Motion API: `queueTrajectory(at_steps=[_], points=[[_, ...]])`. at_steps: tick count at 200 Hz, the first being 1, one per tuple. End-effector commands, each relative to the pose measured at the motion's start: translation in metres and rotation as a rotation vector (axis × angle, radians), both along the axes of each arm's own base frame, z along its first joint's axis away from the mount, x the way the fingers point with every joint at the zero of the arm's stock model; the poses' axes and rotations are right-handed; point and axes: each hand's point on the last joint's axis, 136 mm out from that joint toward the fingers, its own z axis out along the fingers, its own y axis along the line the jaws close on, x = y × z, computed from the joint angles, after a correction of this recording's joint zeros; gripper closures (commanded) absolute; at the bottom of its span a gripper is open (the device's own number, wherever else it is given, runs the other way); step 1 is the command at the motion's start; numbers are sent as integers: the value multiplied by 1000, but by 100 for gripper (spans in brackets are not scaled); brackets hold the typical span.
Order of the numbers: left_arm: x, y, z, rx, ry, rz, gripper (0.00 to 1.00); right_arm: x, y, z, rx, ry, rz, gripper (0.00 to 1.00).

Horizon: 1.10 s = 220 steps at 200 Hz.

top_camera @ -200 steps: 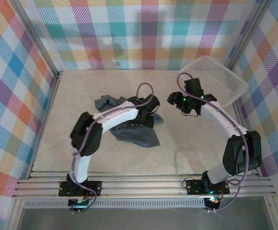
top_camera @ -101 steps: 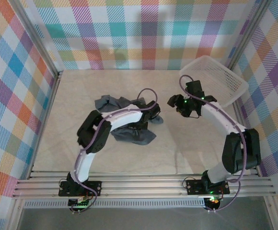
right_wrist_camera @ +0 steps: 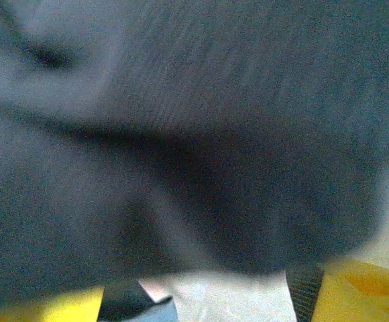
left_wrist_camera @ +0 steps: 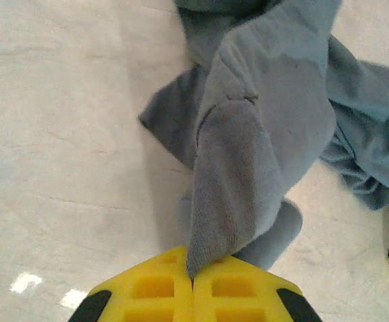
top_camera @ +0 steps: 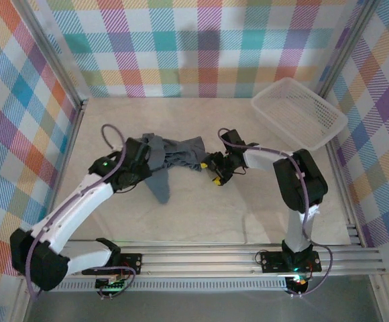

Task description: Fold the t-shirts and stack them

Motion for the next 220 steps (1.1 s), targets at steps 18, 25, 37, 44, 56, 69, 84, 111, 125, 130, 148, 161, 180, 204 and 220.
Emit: queueTrajectory(at_steps=[18,25,37,44,56,69,84,111,125,130,148,161,180,204,220], points=[[-20,43,12,5,-16,140,100,53,-11,-14,-105,-85,-89,42],[-23,53,15,38,-13,174,100,57,-18,-17,-128,-87,-99,46],[-30,68,18,91,-1,231,100,67,-26,-19,-148,-114,-110,57],[-34,76,20,115,8,259,100,72,-31,-19,-158,-131,-109,66],[-36,83,23,135,13,283,100,81,-37,-16,-175,-165,-94,78],[-35,88,28,141,3,300,100,90,-42,-7,-202,-211,-65,91],[-34,92,35,146,-20,316,100,100,-48,10,-238,-279,-32,100],[-27,96,46,150,-58,335,100,113,-64,51,-295,-400,-16,100],[-23,95,47,141,-59,335,100,115,-77,71,-325,-436,-25,100],[-22,94,45,138,-55,333,100,115,-82,78,-335,-444,-34,100],[-24,91,31,124,-12,337,100,110,-104,100,-389,-465,-56,100],[-28,86,14,106,42,332,100,103,-117,110,-438,-477,-49,100],[-44,80,-22,77,164,340,100,87,-133,104,-506,-439,-9,100],[-75,79,-67,82,340,369,100,56,-154,72,-540,-305,18,97],[-94,82,-89,103,434,389,100,38,-160,60,-548,-263,31,82]])
